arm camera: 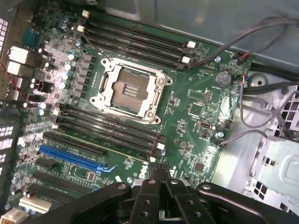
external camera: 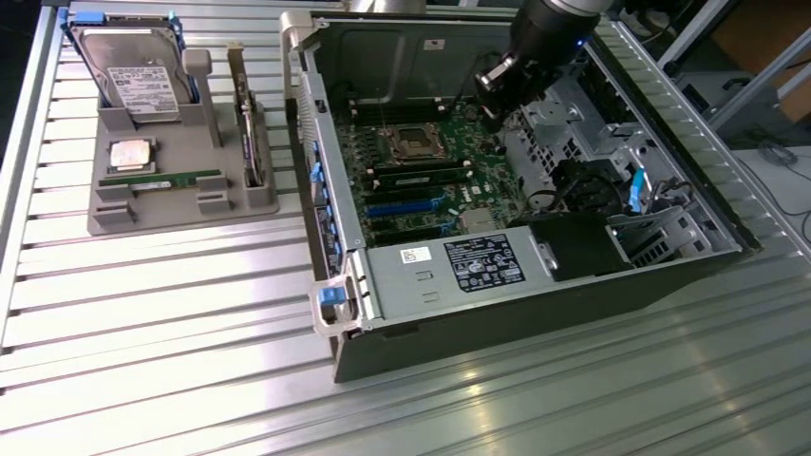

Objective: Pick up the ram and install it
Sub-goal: 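Press down the ram until it locks into place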

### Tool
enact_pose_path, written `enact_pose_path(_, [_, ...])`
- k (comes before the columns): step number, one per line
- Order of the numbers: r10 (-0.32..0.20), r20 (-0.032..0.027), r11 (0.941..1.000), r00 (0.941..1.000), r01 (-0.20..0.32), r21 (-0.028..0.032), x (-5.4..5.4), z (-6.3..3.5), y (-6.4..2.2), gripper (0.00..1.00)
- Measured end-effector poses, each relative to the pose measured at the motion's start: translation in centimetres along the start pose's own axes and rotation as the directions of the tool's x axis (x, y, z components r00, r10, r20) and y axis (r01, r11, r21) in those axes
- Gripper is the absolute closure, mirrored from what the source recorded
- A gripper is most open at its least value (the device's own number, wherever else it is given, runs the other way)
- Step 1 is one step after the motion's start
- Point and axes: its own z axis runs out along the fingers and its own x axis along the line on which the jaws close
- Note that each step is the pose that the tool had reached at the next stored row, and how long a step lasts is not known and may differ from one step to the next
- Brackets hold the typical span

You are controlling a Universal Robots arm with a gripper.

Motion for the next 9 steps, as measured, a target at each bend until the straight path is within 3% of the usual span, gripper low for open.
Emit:
enact_pose_path(5, [0.076, 0.0014, 0.9971, 0.9971, -0.076, -0.0049, 0.00, 0.06, 0.00, 0.89])
enact_pose_path(9, [0.144, 0.0022, 0.9896, 0.9896, -0.144, -0.0093, 0.00, 0.11, 0.00, 0.89])
